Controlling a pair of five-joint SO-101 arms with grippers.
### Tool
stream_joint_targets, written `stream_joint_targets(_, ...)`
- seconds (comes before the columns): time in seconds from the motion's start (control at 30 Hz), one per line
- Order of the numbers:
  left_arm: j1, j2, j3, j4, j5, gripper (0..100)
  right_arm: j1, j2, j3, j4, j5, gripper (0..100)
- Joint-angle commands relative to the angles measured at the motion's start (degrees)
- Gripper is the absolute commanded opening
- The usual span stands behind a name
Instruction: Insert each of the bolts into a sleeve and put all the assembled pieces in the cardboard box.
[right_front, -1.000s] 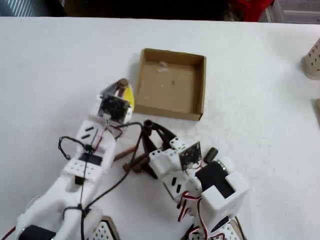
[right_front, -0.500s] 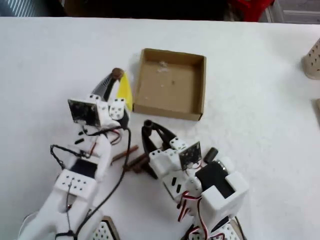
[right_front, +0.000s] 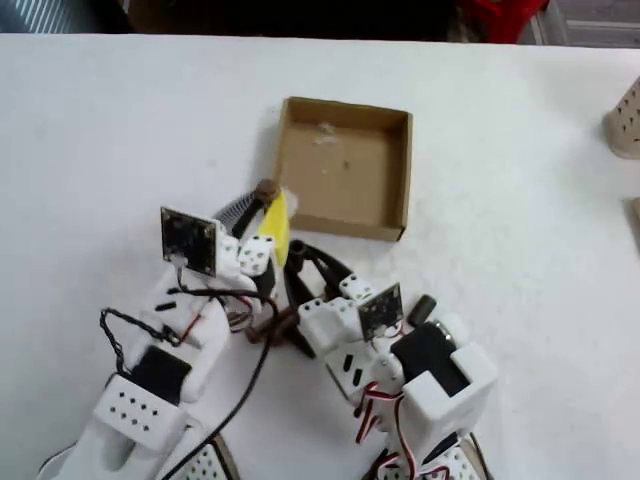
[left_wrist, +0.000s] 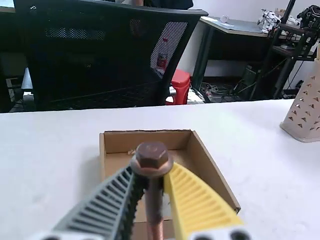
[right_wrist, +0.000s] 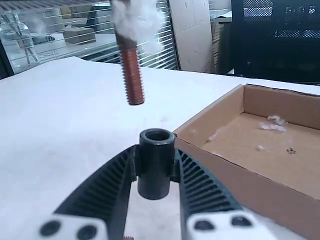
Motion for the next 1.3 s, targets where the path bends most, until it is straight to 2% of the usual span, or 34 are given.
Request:
stream_joint_targets(0.0,1.3,-2.2,-0.6,-0.2,0.5,2,-0.4,-1.6,0.4,0.0,-0.4,1.6)
stream_joint_targets(0.13,1.6,-2.2,0.4,-0.4,0.5,2,-0.5,-1.6,0.4,0.0,-0.4,1.6)
stream_joint_targets(0.37,6.5,-2.2,1.8,-0.4,0.4,2,-0.5,-1.6,0.4,0.0,-0.4,1.6)
stream_joint_targets(0.6,6.5,-2.2,1.9,-2.1,-0.1,2,-0.6,-1.6,0.4,0.0,-0.4,1.6)
stream_joint_targets(0.8,6.1,-2.2,2.2,-5.5,-6.0,2,-0.6,-1.6,0.4,0.0,-0.4,1.6)
stream_joint_targets(1.13,6.5,-2.1,4.7,-6.1,-6.0,2,-0.6,-1.6,0.4,0.0,-0.4,1.6)
stream_joint_targets(1.27,6.5,-2.1,7.0,-10.2,-5.9,2,-0.6,-1.6,0.4,0.0,-0.4,1.6)
